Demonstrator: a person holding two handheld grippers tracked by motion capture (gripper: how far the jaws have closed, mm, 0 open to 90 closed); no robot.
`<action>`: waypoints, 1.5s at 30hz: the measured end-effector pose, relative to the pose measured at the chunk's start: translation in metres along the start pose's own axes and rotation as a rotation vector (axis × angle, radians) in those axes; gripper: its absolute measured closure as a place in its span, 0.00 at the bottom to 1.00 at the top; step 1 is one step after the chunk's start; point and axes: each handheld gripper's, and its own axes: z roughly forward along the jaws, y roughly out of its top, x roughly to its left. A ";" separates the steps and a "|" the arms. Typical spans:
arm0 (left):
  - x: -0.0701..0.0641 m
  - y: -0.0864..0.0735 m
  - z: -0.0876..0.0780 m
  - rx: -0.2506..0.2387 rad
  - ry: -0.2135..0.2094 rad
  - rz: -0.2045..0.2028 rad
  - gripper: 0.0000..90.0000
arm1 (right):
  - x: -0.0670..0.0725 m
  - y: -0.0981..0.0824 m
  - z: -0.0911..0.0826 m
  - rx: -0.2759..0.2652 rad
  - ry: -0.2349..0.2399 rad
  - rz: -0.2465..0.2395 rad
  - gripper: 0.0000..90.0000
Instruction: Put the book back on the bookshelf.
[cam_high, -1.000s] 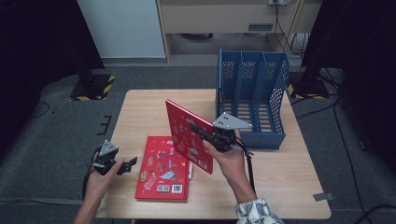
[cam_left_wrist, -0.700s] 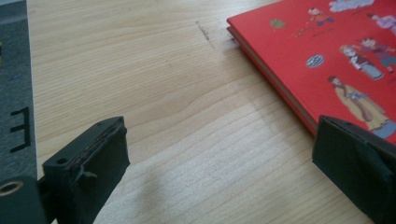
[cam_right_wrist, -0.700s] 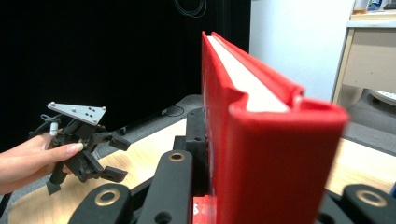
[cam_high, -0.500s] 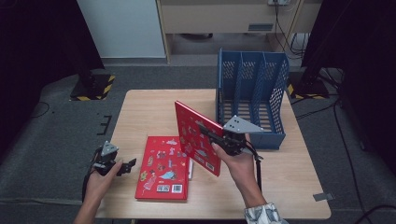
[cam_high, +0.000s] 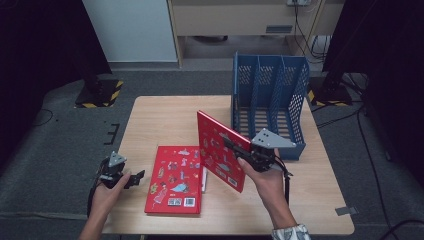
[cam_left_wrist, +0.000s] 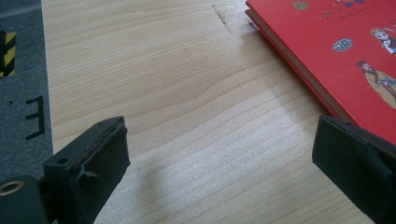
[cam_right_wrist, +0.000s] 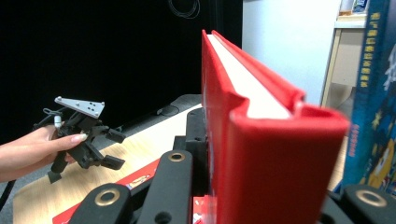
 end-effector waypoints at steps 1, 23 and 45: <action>0.000 0.000 0.000 0.004 0.002 0.000 0.03 | 0.000 0.000 -0.001 0.003 -0.003 -0.004 0.89; 0.000 -0.001 0.001 0.020 0.002 0.004 0.03 | -0.008 -0.009 -0.023 0.005 -0.031 0.000 0.89; 0.001 -0.004 0.005 0.061 0.005 -0.022 0.03 | -0.018 -0.016 -0.053 -0.002 -0.074 0.027 0.89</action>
